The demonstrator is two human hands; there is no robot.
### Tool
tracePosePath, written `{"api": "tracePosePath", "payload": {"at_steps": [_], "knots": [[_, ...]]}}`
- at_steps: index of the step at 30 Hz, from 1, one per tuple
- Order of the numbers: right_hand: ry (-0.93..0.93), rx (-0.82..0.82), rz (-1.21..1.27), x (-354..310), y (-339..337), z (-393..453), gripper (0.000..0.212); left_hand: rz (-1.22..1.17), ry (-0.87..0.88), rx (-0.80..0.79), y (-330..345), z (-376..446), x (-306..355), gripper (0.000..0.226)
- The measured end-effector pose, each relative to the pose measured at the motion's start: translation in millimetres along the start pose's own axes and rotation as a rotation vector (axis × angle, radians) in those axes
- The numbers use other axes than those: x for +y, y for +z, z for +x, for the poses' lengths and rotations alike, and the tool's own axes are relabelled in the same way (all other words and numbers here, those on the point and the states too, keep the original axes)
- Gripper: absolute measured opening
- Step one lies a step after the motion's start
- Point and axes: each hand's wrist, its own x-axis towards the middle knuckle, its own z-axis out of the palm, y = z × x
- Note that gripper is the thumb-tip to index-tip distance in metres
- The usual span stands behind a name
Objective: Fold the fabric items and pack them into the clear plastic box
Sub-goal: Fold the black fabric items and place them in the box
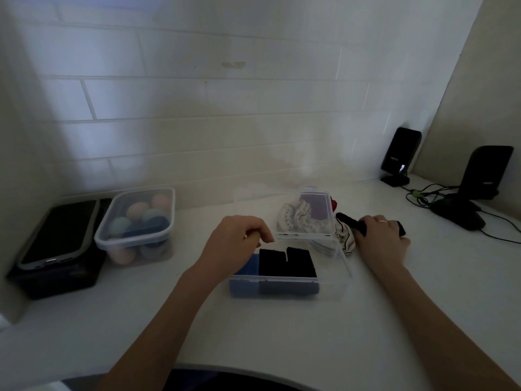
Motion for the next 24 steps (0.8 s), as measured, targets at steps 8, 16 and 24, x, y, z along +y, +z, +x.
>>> {"api": "tracePosePath", "payload": {"at_steps": [8, 16, 24], "knots": [[0.120, 0.332, 0.804, -13, -32, -12, 0.025, -0.120, 0.021, 0.025, 7, 18, 16, 0.040], [-0.076, -0.066, 1.573, -61, -85, -45, 0.024, -0.356, 0.044, -0.061, 22, 46, 48, 0.028], [-0.164, -0.248, 1.557, -68, -85, -52, 0.020, -0.607, 0.003, -0.064, 29, 53, 51, 0.026]]}}
